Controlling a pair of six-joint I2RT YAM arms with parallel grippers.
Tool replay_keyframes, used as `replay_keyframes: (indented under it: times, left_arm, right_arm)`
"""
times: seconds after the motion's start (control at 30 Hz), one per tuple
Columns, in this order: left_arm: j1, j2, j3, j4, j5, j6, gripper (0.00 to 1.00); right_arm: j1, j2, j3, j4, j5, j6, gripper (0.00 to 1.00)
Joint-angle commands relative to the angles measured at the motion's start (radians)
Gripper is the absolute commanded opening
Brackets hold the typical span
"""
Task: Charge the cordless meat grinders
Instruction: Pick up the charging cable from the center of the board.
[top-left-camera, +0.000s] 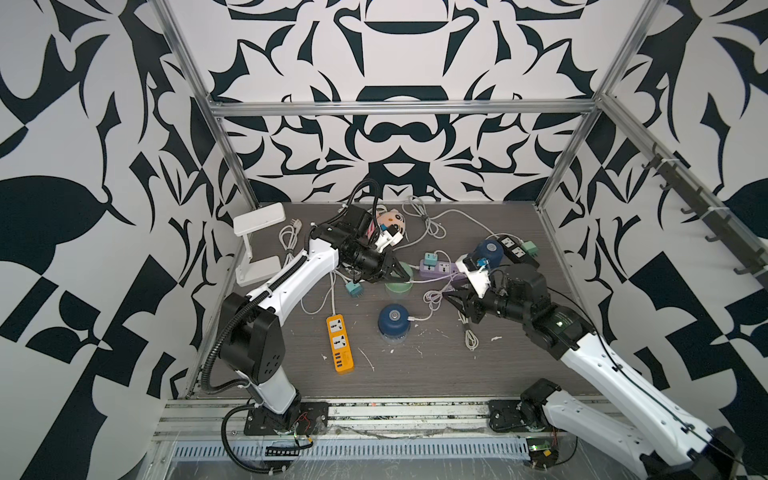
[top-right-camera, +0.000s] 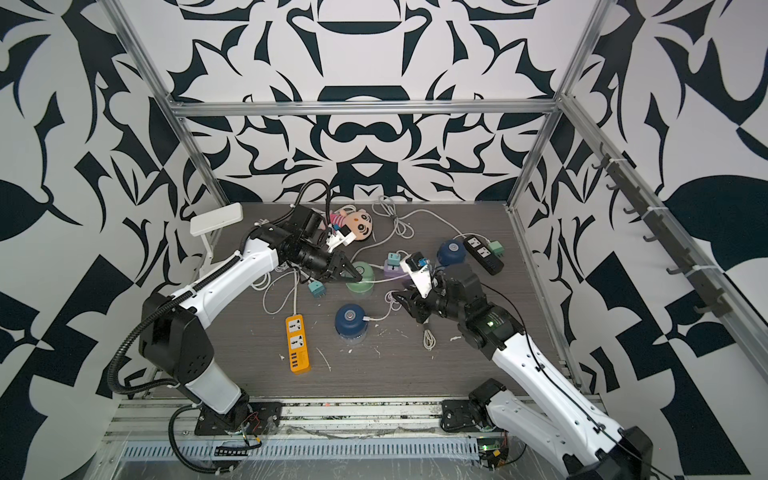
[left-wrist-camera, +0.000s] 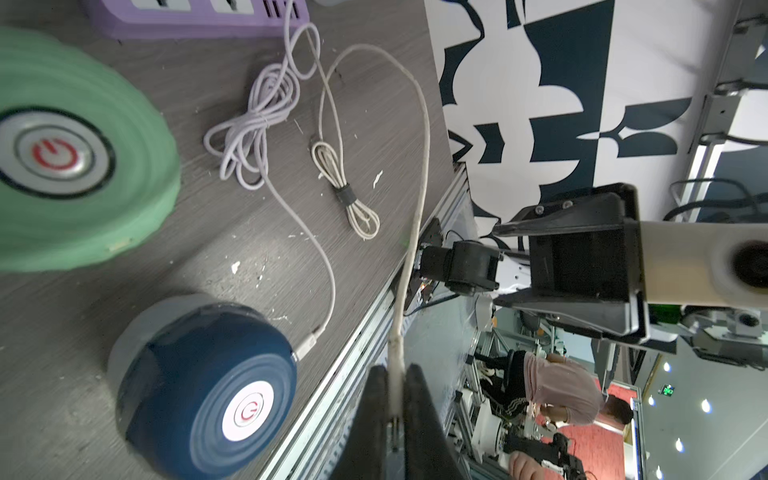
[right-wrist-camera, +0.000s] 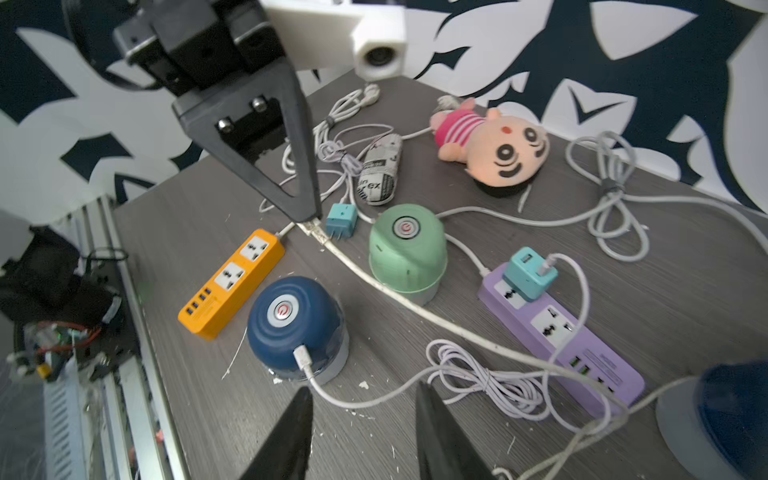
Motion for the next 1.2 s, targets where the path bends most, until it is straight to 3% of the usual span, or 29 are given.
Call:
replay_keyframes:
  times: [0.0,0.37,0.8,1.17]
  left_arm:
    - [-0.002,-0.048,-0.004,-0.132,0.025,0.105,0.0]
    - [0.001,-0.072,-0.009,-0.126,0.031,0.11,0.0]
    - [0.002,-0.089,-0.02,-0.118,0.053,0.109,0.0]
    - [0.002,-0.091,-0.026,-0.116,0.067,0.108,0.0]
  right_arm:
    - [0.047,0.069,0.113,0.006,-0.066,-0.125,0.36]
    - [0.125,0.309,0.298,-0.046,-0.095,-0.21,0.3]
    - [0.137,0.366,0.33,-0.065,-0.108,-0.213,0.23]
    - [0.146,0.392,0.365,-0.081,-0.099,-0.215,0.08]
